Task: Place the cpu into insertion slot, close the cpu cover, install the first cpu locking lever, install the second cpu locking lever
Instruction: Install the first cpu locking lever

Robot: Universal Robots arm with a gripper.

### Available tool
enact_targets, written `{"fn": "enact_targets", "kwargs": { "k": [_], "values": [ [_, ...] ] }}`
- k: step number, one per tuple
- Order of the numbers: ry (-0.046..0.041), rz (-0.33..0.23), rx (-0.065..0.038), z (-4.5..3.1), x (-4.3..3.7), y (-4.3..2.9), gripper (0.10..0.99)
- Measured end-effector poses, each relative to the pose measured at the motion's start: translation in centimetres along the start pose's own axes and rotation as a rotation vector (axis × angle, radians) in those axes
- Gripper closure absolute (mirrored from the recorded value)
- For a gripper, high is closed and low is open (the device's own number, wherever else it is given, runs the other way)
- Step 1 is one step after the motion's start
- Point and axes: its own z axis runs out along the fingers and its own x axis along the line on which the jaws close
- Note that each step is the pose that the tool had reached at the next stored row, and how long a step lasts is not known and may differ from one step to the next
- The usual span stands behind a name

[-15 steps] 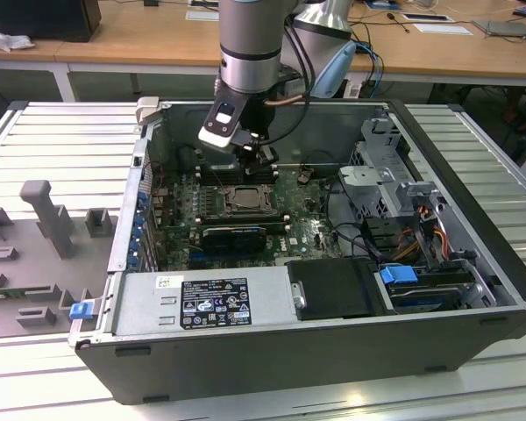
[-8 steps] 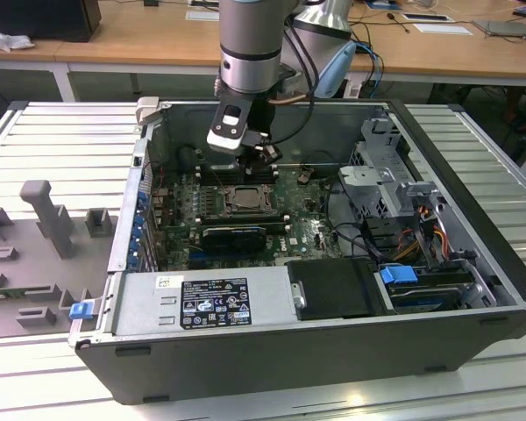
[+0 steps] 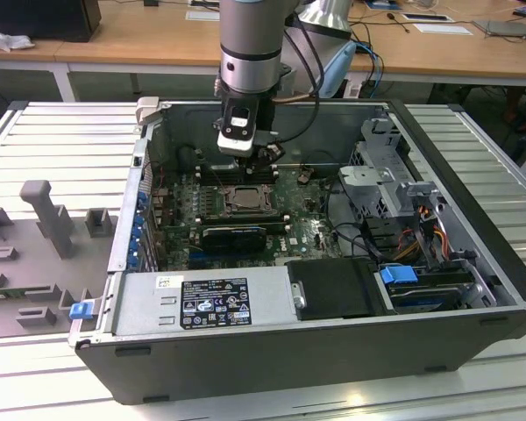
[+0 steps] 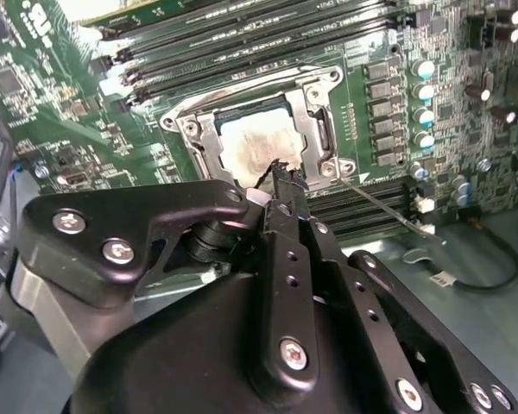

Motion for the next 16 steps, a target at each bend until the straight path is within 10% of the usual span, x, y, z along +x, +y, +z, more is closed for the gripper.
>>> {"fn": "enact_targets", "kwargs": {
  "k": [11, 16],
  "values": [
    [0.0077, -0.209, 0.004, -0.38, 0.01, 0.02, 0.980],
    [0.0149, -0.410, 0.009, -0.39, 0.00, 0.02, 0.980]
  ]
}}
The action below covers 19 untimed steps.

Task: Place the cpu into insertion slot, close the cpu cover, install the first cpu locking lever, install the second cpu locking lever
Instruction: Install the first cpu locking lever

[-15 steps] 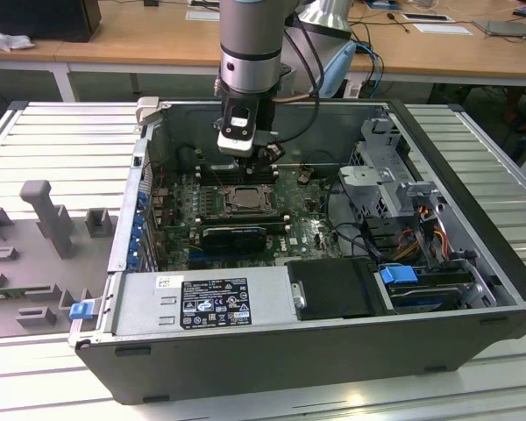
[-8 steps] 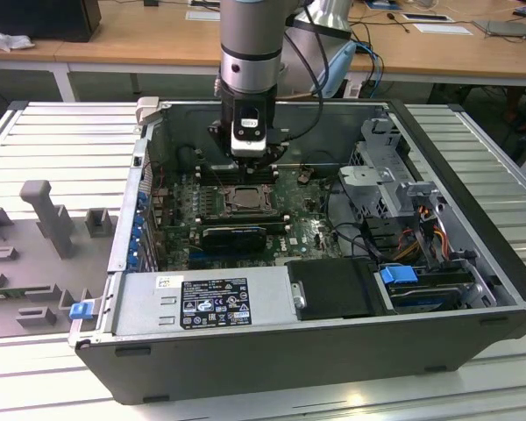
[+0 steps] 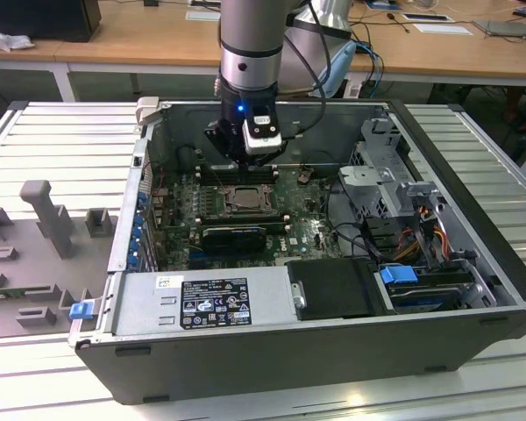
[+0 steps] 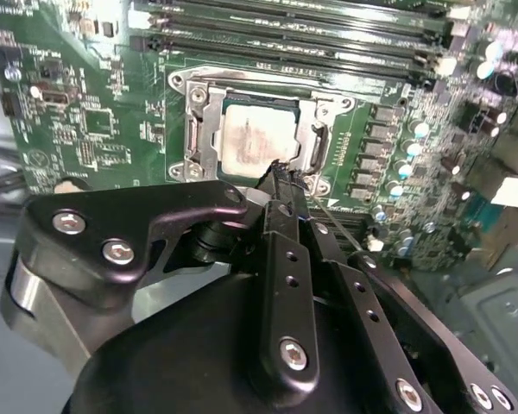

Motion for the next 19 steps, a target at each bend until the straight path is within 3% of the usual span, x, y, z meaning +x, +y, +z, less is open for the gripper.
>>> {"fn": "enact_targets", "kwargs": {
  "k": [13, 19],
  "values": [
    [0.0056, -0.156, 0.003, 0.00, 0.00, 0.00, 0.980],
    [0.0097, -0.266, 0.005, 0.00, 0.00, 0.00, 0.980]
  ]
}}
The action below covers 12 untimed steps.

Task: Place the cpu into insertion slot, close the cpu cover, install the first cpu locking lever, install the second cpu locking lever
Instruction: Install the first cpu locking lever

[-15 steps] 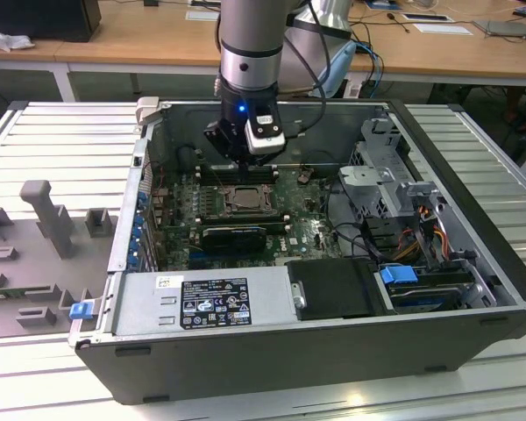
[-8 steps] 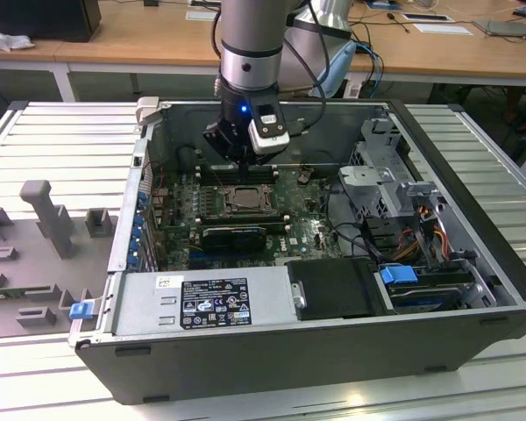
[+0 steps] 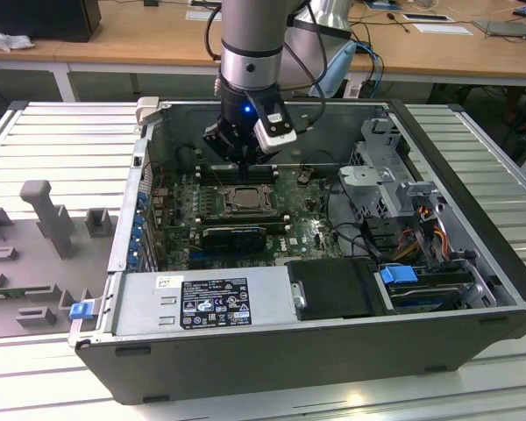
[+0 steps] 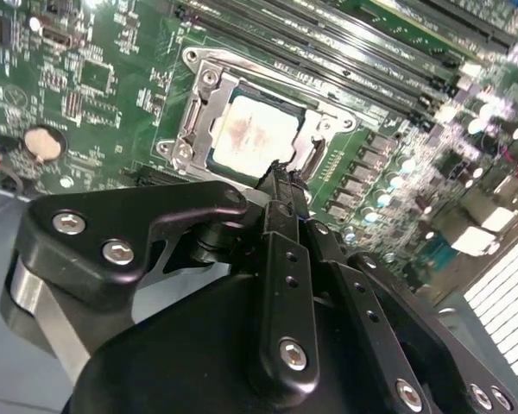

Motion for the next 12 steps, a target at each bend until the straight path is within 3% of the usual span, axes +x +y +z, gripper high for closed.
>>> {"fn": "enact_targets", "kwargs": {
  "k": [3, 7, 12],
  "values": [
    [-0.0009, -0.063, 0.001, 0.01, 0.00, 0.00, 0.980],
    [-0.0169, -0.081, 0.000, 0.13, 0.18, -0.02, 0.980],
    [-0.0178, -0.087, -0.002, 0.23, 2.58, -0.26, 0.980]
  ]
}}
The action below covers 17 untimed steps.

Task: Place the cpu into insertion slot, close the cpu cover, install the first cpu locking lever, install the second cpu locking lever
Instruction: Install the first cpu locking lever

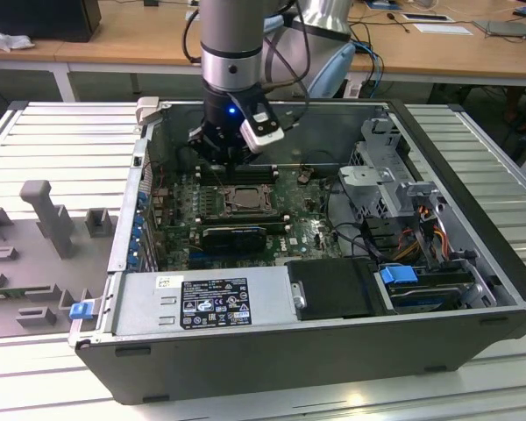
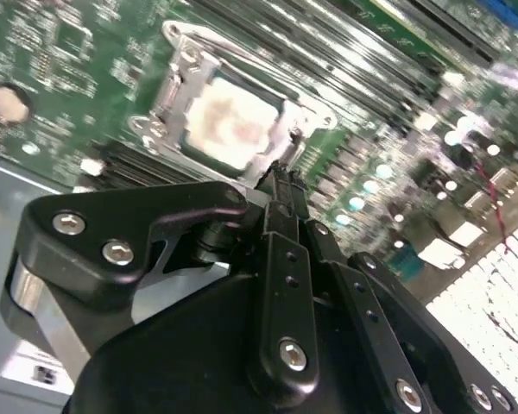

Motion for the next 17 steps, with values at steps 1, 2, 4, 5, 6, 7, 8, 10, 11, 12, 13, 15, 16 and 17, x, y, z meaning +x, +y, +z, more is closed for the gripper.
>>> {"fn": "enact_targets", "kwargs": {
  "k": [1, 2, 4, 5, 6, 7, 8, 10, 11, 12, 13, 15, 16, 17],
  "values": [
    [0.0000, 0.000, 0.000, 0.01, 0.97, 0.00, 0.980],
    [0.0000, -0.001, 0.000, 0.01, 1.65, 0.01, 0.980],
    [0.0000, -0.001, 0.000, 0.02, 2.69, 0.16, 0.980],
    [0.0000, -0.001, -0.001, 0.03, 2.98, 0.21, 0.980],
    [-0.0001, -0.001, -0.001, 0.05, 3.39, 0.30, 0.980],
    [0.0000, -0.001, -0.001, 0.05, 3.71, 0.41, 0.980],
    [0.0001, -0.001, -0.001, 0.06, 3.94, 0.52, 0.980],
    [0.0001, -0.001, -0.001, 0.08, 4.29, 0.85, 0.980],
    [0.0000, -0.001, -0.001, 0.10, 4.52, 1.28, 0.980],
    [0.0000, -0.001, -0.001, 0.12, 4.84, 2.00, 0.980],
    [0.0000, -0.001, -0.001, 0.13, 4.97, 2.21, 0.980],
    [0.0000, 0.000, -0.001, 0.15, 5.11, 2.62, 0.980],
    [0.0000, -0.001, -0.001, 0.16, 5.11, 2.83, 0.980],
    [0.0000, -0.001, -0.001, 0.17, 5.06, 3.05, 0.980]
  ]
}}
